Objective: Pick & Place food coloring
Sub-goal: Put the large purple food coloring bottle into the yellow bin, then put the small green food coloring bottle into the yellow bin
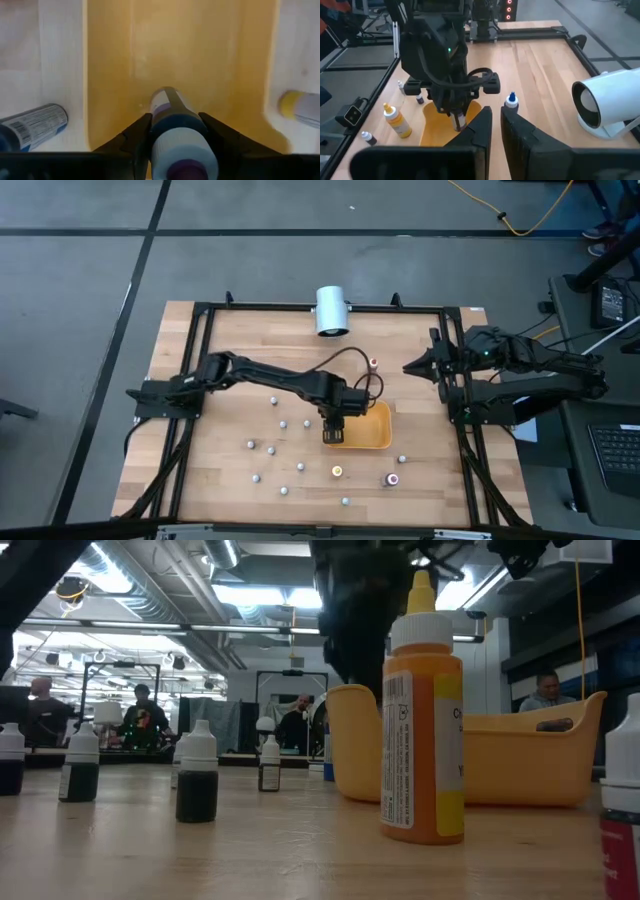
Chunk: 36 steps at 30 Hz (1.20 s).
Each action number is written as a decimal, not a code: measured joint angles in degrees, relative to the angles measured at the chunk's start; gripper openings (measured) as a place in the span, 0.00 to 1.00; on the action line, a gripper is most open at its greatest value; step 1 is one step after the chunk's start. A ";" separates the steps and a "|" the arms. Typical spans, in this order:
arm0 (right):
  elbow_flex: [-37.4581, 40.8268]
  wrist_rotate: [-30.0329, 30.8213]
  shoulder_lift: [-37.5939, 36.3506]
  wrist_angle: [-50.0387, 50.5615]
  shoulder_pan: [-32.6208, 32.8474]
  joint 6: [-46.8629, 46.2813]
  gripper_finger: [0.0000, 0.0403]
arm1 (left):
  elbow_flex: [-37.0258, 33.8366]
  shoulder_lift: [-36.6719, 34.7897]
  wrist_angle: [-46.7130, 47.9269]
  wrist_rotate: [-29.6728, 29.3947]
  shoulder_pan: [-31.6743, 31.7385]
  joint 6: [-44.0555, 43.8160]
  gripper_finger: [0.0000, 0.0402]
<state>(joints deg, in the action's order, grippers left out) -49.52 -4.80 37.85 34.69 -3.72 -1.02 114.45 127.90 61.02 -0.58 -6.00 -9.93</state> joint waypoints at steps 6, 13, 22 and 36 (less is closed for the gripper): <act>0.00 -0.68 0.00 2.33 0.00 -0.15 0.11 | -0.02 1.11 -1.02 0.06 0.20 0.15 0.36; 0.00 -0.94 0.00 3.06 0.01 -0.12 0.11 | 0.00 1.09 -1.74 0.36 0.26 0.17 0.43; 0.00 -0.92 0.00 3.01 0.01 -0.04 0.11 | 0.32 0.31 -0.62 2.22 0.61 -0.05 0.52; 0.00 -1.22 0.00 3.49 0.30 -0.20 0.11 | 15.48 -10.33 28.44 -4.04 -0.13 -6.52 0.55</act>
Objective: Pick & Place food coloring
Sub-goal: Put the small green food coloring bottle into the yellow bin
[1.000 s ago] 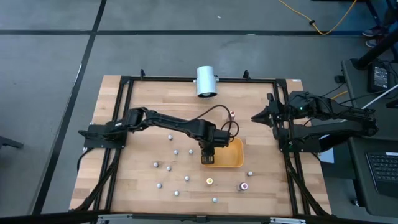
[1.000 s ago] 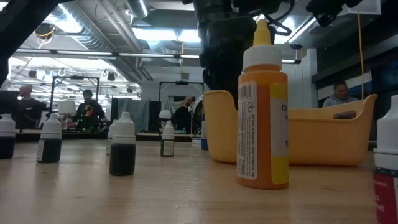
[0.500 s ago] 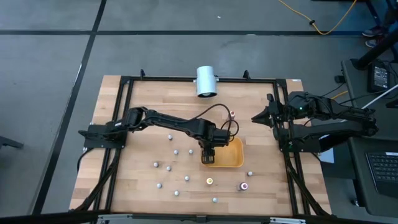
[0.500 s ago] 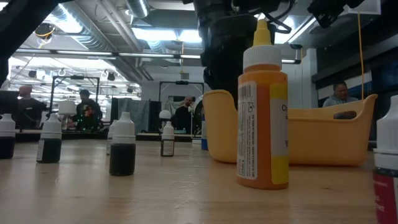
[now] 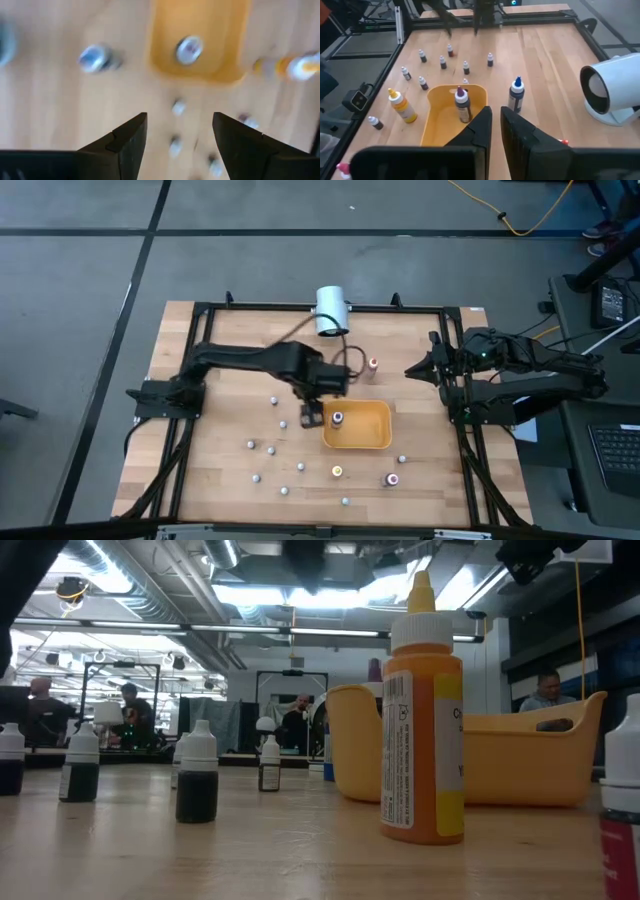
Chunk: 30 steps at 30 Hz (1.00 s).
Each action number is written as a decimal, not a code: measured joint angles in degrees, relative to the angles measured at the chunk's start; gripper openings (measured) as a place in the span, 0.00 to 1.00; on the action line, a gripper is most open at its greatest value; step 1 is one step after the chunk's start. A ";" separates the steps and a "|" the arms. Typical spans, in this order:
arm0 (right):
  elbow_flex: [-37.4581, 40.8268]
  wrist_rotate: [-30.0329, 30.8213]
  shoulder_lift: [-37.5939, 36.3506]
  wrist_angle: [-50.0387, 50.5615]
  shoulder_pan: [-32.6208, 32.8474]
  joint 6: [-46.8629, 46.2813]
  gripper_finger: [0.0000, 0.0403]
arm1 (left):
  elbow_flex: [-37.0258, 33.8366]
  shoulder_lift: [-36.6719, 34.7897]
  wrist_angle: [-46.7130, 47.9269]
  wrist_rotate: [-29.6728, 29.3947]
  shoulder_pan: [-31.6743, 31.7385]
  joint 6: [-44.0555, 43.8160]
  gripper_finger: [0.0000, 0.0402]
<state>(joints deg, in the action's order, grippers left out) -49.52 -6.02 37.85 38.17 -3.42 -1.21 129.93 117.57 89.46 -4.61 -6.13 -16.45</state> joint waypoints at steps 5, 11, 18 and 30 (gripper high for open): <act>0.00 -0.05 0.00 -0.06 0.02 0.17 0.11 | -6.15 -9.03 -0.65 -7.88 -1.02 -4.72 0.56; 0.00 -0.04 0.02 -0.25 0.00 0.20 0.11 | -24.98 -20.66 -3.67 -11.61 -1.38 -9.95 0.56; 0.00 -0.02 0.02 -0.76 0.00 -0.01 0.11 | -53.04 -31.93 -21.59 -7.37 -0.74 -12.82 0.56; 0.00 4.87 0.02 -0.68 0.00 -3.14 0.11 | -74.94 -34.59 -40.23 -2.43 1.73 -10.27 0.66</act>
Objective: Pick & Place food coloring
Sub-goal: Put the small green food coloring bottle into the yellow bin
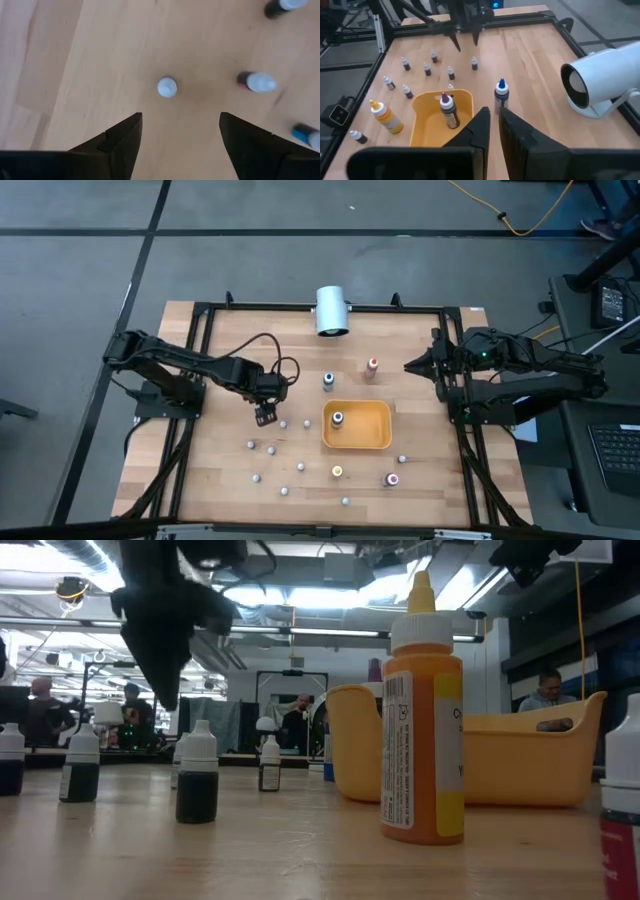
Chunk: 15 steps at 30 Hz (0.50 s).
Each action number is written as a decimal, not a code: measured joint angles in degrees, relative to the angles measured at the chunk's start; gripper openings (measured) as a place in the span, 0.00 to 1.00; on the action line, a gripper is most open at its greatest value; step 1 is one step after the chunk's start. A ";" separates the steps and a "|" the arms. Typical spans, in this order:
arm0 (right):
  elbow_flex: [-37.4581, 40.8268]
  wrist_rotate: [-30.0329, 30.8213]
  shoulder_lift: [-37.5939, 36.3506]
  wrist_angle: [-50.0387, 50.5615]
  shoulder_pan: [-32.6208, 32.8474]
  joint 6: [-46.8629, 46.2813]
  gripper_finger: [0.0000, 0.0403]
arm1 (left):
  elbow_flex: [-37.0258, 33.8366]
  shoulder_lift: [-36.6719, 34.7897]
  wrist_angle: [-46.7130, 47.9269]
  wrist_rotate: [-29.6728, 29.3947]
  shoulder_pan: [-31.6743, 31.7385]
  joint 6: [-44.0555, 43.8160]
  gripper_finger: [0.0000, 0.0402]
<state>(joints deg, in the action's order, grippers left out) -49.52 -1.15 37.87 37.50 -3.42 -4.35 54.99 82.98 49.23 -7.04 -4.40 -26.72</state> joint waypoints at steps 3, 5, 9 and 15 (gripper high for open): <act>0.00 0.02 0.00 0.00 0.00 -0.03 0.11 | -2.11 0.00 -2.50 -0.60 1.85 1.58 0.69; 0.00 0.02 0.00 0.02 0.00 -0.07 0.11 | -3.34 0.00 -3.99 -0.54 3.17 2.96 0.71; 0.00 0.05 0.00 0.08 0.00 -0.05 0.11 | -5.57 0.02 -7.34 1.09 5.62 5.71 0.72; 0.00 0.07 0.00 0.13 0.00 0.04 0.11 | -8.53 0.03 -11.69 4.45 7.90 7.17 0.72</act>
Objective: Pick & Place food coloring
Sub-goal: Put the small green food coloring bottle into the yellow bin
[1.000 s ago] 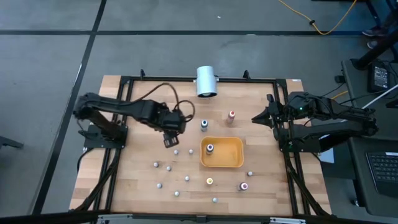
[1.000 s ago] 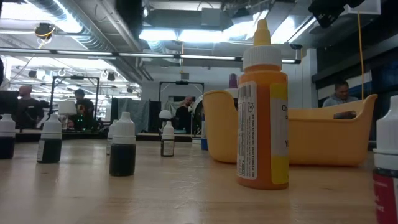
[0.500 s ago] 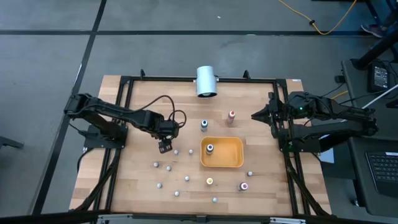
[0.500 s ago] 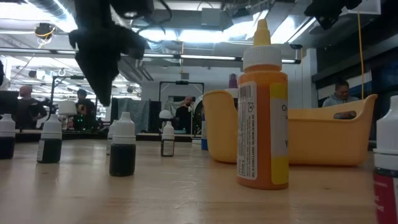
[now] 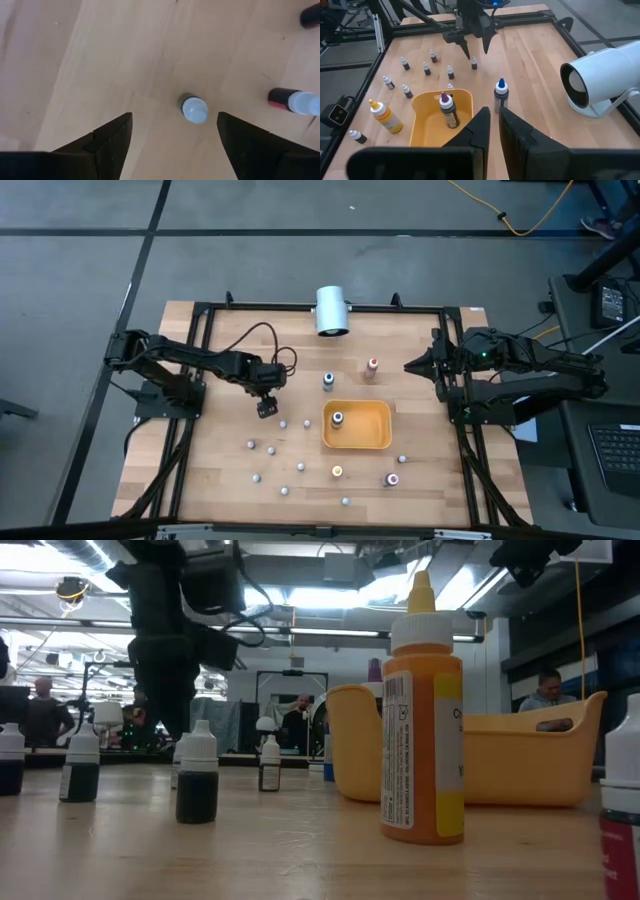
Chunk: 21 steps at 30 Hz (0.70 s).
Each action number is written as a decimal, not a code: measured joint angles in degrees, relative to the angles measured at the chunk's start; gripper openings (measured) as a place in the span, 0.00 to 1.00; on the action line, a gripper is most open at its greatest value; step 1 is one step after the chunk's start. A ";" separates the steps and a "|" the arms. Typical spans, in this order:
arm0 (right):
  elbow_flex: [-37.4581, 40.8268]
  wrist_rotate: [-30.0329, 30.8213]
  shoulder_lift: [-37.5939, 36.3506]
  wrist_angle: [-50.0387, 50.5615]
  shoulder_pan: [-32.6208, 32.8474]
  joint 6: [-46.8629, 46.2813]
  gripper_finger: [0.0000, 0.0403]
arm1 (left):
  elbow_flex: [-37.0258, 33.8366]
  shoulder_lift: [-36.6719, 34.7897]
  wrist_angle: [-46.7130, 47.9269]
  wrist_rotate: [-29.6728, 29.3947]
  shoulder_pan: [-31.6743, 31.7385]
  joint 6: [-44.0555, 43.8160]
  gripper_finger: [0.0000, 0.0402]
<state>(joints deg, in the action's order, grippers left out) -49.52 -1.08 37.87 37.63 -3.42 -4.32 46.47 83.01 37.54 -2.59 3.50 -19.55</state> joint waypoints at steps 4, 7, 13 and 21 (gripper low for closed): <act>0.00 0.00 0.00 0.00 0.00 0.09 0.11 | -0.97 0.02 -1.86 1.10 0.43 0.41 0.71; 0.00 0.04 0.00 0.00 0.00 0.19 0.11 | -2.01 0.00 -4.84 2.27 0.45 0.37 0.71; 0.00 0.07 0.00 -0.01 0.01 0.28 0.11 | -3.66 0.84 -6.90 3.68 0.59 -0.13 0.67; 0.00 0.10 0.01 -0.02 0.00 0.50 0.11 | -3.88 2.14 -8.18 3.74 2.02 -0.22 0.61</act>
<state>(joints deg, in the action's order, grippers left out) -49.52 -0.98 37.88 37.60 -3.42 -3.81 42.59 85.14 29.36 1.15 5.52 -19.77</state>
